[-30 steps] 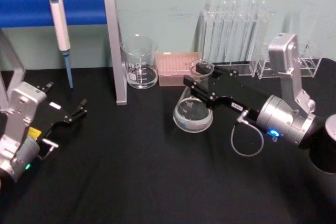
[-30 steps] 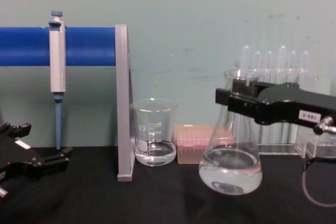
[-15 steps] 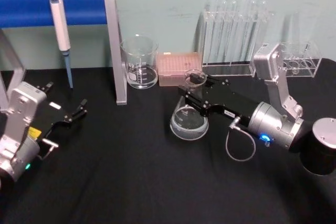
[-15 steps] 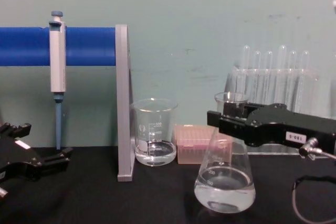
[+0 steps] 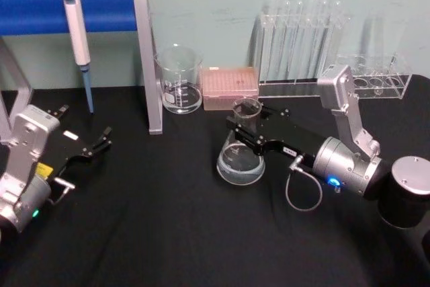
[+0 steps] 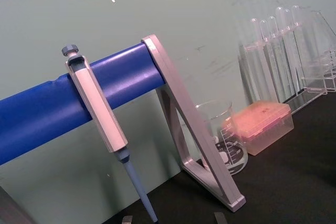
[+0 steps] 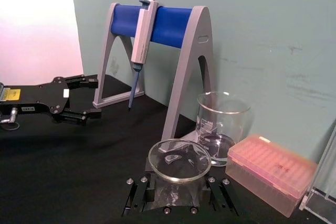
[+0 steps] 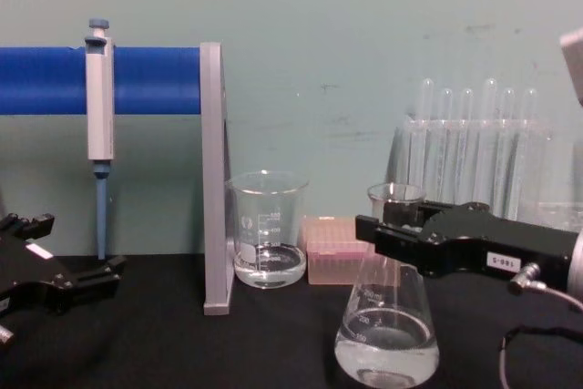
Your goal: Grasp the erlenmeyer flask with one hand, shake it three times, then place it back.
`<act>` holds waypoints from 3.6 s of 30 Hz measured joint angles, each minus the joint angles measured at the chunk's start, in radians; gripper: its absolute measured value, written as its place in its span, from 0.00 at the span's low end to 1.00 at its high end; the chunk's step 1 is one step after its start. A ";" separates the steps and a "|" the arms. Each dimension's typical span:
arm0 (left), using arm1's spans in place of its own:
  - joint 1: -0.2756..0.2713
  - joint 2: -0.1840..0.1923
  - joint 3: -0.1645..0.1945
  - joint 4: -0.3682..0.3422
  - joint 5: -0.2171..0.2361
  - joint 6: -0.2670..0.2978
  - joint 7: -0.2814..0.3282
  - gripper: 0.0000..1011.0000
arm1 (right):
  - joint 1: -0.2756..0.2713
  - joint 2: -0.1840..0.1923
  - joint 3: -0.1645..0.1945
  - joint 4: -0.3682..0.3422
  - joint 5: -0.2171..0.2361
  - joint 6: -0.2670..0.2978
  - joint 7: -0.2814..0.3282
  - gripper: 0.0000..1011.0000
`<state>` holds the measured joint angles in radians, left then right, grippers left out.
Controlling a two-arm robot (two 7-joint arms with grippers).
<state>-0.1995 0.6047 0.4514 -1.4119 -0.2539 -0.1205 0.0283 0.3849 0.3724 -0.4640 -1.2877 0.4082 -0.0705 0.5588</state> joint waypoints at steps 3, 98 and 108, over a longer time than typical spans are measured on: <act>0.000 0.000 0.000 0.000 0.000 0.000 0.000 0.99 | 0.001 -0.004 0.000 0.009 0.000 0.000 0.001 0.45; 0.000 0.000 0.000 0.000 0.000 0.000 0.000 0.99 | -0.106 0.105 0.044 -0.107 0.043 0.038 0.034 0.99; 0.000 0.000 0.000 0.000 0.000 0.000 0.000 0.99 | -0.133 0.165 0.060 -0.146 0.079 0.034 0.068 0.99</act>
<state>-0.1995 0.6047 0.4514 -1.4120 -0.2539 -0.1205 0.0283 0.2515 0.5378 -0.4044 -1.4332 0.4876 -0.0369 0.6270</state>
